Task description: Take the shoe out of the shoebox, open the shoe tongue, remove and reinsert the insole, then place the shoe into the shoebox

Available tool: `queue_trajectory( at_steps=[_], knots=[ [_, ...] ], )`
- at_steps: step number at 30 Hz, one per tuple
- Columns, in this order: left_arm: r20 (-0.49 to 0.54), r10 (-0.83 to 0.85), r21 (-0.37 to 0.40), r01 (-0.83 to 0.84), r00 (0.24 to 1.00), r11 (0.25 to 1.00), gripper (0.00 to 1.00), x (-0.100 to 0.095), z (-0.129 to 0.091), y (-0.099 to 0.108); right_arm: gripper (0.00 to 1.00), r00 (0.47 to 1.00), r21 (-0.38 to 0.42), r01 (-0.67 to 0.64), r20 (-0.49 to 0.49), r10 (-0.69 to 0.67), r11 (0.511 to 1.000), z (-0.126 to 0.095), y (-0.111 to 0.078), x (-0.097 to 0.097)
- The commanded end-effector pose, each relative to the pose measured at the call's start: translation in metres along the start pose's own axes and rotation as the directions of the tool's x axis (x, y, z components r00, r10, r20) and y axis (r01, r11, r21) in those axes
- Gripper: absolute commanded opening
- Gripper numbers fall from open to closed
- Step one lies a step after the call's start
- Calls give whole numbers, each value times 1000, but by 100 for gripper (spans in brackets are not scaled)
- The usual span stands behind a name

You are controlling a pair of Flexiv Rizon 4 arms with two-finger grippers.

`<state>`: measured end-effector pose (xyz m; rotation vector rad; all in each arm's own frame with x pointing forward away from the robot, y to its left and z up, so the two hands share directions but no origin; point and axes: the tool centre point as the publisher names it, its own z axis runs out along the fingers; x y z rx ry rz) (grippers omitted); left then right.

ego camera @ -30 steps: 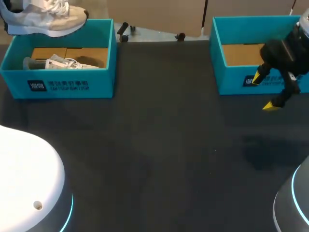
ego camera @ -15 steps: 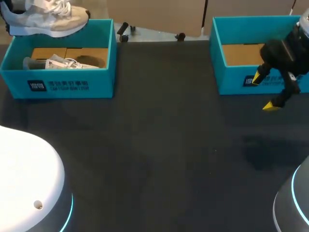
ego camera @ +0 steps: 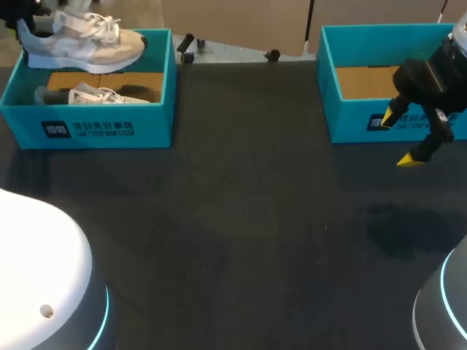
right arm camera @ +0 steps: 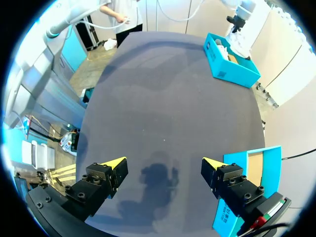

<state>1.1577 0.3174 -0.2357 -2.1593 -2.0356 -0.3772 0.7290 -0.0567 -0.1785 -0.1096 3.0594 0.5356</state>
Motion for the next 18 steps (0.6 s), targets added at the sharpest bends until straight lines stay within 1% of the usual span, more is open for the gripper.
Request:
queue_trajectory(
  at_steps=[1,4,8,12,16,18],
  knots=[
    [6,-8,5,8,1000,1000,0,-3,13,11,100,1000,1,0,-1,0,1000,1,0,-1],
    [4,-13,3,13,1000,1000,0,-6,20,16,100,1000,1,0,-1,0,1000,1,0,-1],
    [-29,-9,17,10,1000,1000,0,-13,36,25,100,1000,1,0,-1,0,1000,1,0,-1],
    [-22,-8,5,8,1000,1000,0,-18,49,31,100,1000,1,0,-1,0,1000,1,0,-1],
    [-27,-9,0,9,1000,1000,0,-27,66,38,100,1000,1,0,-1,0,1000,1,0,-1],
    [-31,0,10,0,1000,1000,0,-31,73,41,100,1000,1,0,-1,0,1000,1,0,-1]
  ],
)
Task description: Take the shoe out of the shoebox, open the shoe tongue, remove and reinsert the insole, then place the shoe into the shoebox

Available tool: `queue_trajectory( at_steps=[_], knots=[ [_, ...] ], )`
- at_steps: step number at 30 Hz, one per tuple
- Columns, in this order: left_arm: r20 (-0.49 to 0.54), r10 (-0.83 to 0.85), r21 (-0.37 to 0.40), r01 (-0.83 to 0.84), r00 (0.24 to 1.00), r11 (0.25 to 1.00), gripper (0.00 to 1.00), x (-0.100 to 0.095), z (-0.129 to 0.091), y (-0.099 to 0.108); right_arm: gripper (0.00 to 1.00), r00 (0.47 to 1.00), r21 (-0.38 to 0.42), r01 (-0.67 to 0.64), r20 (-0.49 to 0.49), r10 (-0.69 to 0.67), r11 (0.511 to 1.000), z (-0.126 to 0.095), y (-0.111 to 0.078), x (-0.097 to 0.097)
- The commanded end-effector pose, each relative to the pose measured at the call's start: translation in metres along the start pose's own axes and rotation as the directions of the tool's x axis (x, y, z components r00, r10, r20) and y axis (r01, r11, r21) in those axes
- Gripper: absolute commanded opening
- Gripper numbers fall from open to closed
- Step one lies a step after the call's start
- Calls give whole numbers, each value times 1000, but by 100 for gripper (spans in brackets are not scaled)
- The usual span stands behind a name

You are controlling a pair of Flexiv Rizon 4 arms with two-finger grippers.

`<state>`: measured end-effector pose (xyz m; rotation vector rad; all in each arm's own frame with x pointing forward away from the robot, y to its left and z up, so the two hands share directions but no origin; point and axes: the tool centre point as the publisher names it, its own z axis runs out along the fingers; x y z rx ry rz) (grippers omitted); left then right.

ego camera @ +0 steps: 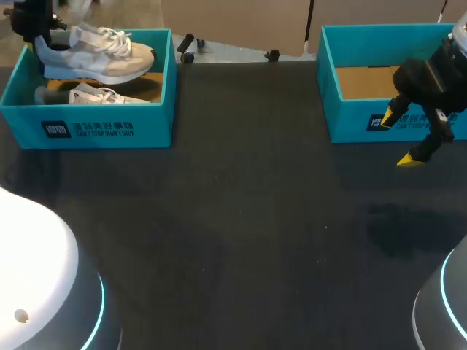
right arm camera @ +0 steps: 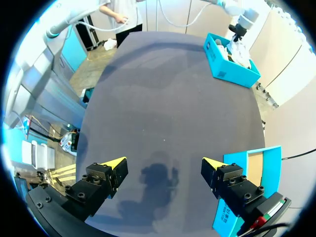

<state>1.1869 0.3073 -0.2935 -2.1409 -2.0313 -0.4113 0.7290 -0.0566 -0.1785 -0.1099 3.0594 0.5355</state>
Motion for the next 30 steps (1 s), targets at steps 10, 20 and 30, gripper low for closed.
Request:
queue_trajectory(
  at_steps=[10,20,30],
  knots=[
    [23,10,14,-10,1000,1000,0,-19,40,26,100,1000,1,0,-1,0,1000,1,0,-1],
    [37,48,49,-49,998,998,0,-32,59,29,100,1000,1,0,-1,0,1000,1,0,-1],
    [26,47,70,-49,999,996,0,-41,71,28,100,1000,1,0,-1,0,1000,1,0,-1]
  ],
)
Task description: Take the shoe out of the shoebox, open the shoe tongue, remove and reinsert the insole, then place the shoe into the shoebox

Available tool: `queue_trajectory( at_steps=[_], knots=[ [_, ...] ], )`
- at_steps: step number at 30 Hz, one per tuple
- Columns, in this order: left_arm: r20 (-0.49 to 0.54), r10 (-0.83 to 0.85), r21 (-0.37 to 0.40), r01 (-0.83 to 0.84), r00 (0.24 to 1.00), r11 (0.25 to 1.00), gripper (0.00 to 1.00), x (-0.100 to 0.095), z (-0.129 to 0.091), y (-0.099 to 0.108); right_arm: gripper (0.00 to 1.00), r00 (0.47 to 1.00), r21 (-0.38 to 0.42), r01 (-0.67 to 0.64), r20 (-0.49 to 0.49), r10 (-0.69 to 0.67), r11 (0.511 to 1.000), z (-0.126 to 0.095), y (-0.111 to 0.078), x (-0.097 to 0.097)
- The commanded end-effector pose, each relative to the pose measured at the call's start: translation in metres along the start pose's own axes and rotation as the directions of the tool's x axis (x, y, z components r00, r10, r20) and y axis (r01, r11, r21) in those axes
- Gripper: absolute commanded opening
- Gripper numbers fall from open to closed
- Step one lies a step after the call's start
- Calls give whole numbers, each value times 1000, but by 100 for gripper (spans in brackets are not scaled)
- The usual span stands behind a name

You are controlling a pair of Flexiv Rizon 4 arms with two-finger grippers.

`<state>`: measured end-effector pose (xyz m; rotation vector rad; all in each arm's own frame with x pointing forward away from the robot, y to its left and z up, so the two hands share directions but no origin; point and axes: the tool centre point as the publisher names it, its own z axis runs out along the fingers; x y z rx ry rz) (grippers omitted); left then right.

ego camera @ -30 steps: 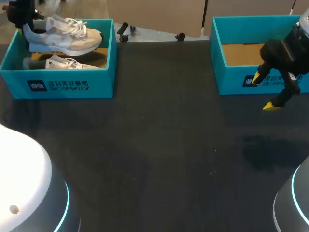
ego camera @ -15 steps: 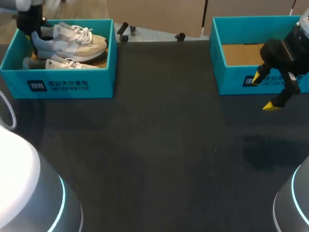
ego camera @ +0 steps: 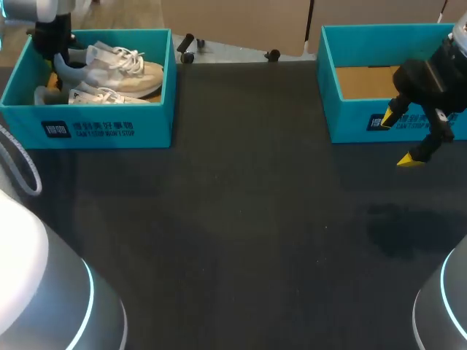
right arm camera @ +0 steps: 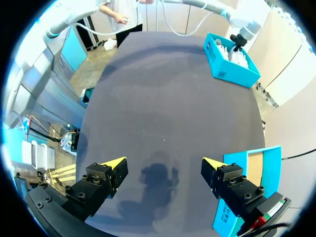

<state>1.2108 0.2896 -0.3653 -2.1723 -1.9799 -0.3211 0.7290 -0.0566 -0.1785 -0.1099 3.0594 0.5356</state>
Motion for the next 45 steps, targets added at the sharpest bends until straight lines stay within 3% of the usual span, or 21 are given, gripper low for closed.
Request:
queue_trajectory(
  at_steps=[1,4,7,12,13,15,19,21,30,45],
  knots=[
    [-10,-6,22,6,1000,1000,0,-5,8,8,100,1000,1,0,-1,0,1000,1,0,-1],
    [-10,-17,29,17,1000,999,0,-6,10,7,100,1000,1,0,-1,0,1000,1,0,-1],
    [-6,-23,37,23,1000,999,28,-7,10,6,100,1000,1,0,-1,0,1000,1,0,-1],
    [-4,-19,42,19,1000,999,49,-4,7,1,100,1000,1,0,-1,0,1000,1,0,-1],
    [-2,-17,43,17,1000,999,65,-3,5,0,100,1000,1,0,-1,0,1000,1,0,-1],
    [5,-12,45,11,1000,999,83,-1,1,-2,100,1000,1,0,-1,0,1000,1,0,-1],
    [27,1,45,-2,1000,999,96,2,-9,-6,100,1000,1,0,-1,0,1000,1,0,-1],
    [47,6,40,-7,999,999,100,3,-16,-8,100,1000,1,0,-1,0,1000,1,0,-1],
    [142,21,40,-27,990,999,100,4,-54,-17,100,1000,1,0,-1,0,1000,1,0,-1],
    [215,28,46,-39,976,998,100,30,-124,-57,100,1000,1,0,-1,0,1000,1,0,-1]
  ],
)
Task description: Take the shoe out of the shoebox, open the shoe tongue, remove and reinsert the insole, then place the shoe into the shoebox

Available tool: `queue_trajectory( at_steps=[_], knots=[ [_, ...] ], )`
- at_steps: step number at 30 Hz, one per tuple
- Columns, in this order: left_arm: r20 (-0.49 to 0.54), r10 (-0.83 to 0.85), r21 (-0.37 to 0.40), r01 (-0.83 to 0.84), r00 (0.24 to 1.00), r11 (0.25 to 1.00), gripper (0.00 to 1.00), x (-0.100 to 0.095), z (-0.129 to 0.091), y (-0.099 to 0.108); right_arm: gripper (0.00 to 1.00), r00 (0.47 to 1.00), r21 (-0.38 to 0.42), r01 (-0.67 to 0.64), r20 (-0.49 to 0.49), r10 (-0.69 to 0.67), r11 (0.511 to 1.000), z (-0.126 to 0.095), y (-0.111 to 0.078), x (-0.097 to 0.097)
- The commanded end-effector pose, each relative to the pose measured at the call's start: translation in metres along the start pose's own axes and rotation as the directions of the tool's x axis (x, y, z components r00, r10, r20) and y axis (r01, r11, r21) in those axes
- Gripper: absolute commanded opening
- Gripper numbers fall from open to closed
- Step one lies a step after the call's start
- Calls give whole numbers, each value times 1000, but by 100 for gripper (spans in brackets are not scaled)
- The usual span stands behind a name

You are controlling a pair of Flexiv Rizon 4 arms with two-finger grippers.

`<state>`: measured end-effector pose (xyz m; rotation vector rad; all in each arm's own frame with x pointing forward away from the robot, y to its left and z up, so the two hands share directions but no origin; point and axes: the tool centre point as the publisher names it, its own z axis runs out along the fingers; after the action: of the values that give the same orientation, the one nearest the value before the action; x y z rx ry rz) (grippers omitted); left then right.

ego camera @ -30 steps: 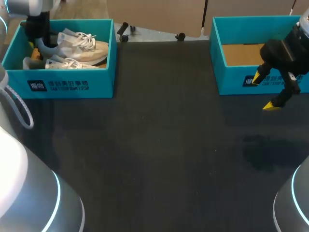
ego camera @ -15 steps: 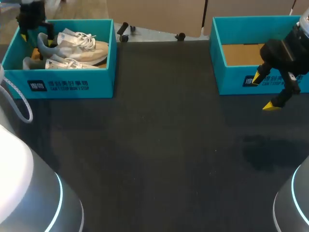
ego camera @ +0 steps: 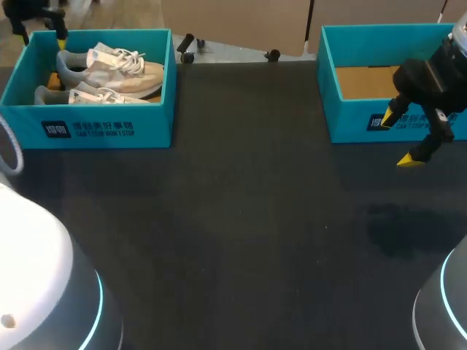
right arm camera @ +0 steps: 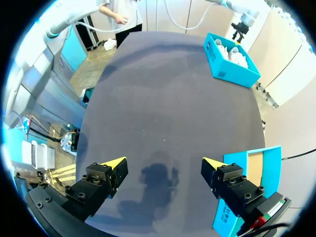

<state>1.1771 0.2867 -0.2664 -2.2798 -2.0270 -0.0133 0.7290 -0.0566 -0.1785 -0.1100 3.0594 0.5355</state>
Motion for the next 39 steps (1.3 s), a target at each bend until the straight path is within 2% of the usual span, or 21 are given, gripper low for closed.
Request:
queue_trajectory(
  at_steps=[1,8,13,28,31,36,39],
  knots=[
    [-1,4,-16,-4,1000,1000,100,2,-31,-29,100,1000,1,0,-1,0,1000,1,0,-1],
    [4,30,-10,-30,1000,1000,100,8,-56,-46,100,1000,1,0,-1,0,1000,1,0,-1],
    [-11,22,14,-22,1000,1000,100,8,-64,-52,100,1000,1,0,-1,0,1000,1,0,-1],
    [-11,22,14,-22,1000,1000,100,8,-64,-52,100,1000,1,0,-1,0,1000,1,0,-1],
    [6,29,-17,-29,1000,999,100,10,-51,-67,100,1000,1,0,-1,0,1000,1,0,-1],
    [-4,-4,-112,4,1000,994,100,9,-39,-88,100,1000,1,0,-1,0,1000,1,0,-1],
    [4,-4,-121,4,1000,993,100,11,-32,-97,100,1000,1,0,-1,0,1000,1,0,-1]
  ],
)
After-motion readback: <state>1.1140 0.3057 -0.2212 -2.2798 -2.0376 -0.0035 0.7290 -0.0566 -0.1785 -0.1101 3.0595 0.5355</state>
